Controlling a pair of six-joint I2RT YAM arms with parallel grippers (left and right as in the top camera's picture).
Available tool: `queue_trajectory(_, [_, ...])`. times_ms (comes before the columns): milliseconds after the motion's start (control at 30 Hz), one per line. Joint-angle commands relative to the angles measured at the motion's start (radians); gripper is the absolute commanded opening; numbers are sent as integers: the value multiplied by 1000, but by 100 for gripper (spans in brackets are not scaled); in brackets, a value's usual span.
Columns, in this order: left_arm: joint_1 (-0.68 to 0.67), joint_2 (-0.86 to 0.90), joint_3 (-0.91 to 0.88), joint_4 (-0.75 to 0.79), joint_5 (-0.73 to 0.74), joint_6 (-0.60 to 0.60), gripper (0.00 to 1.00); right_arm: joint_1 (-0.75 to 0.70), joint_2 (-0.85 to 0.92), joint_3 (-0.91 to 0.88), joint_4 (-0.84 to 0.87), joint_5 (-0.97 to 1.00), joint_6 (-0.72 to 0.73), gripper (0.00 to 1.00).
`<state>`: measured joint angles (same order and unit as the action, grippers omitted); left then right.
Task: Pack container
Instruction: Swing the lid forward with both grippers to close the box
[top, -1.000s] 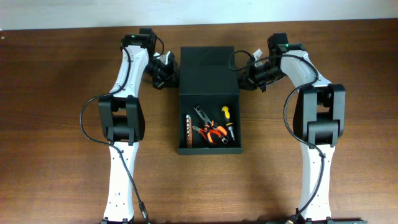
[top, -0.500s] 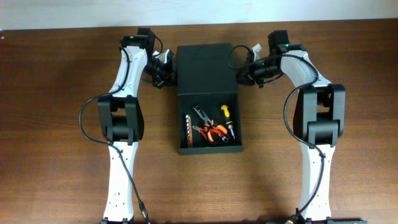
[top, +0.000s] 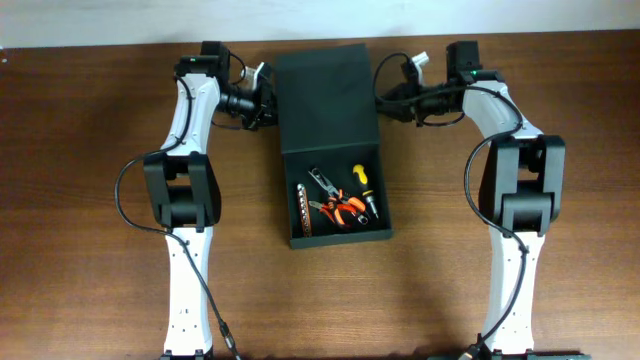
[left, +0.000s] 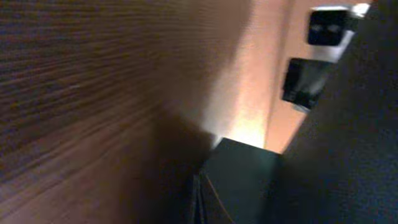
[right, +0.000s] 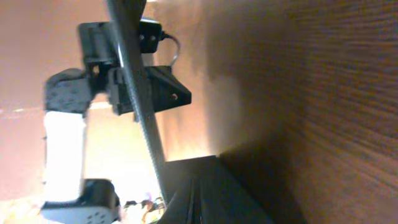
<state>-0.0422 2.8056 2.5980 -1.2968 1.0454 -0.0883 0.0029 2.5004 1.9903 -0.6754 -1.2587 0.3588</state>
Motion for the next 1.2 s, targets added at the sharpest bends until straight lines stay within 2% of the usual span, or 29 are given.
queue_trajectory(0, [-4, 3, -5, -48, 190, 176, 2, 2, 8, -2, 7, -176, -9, 4])
queue_trajectory(200, [-4, -48, -5, -220, 189, 341, 2, 2, 0, -2, 6, -208, -9, 4])
queue_trajectory(700, [-17, -234, -5, -385, 185, 462, 2, 2, -145, -2, -77, -203, -10, 4])
queue_trajectory(833, [-26, -281, -5, -391, 185, 464, 2, 2, -179, -2, -156, -159, -14, 4])
queue_trajectory(1167, [-55, -336, -5, -391, 143, 416, 2, 2, -297, -2, -482, 24, -215, 4])
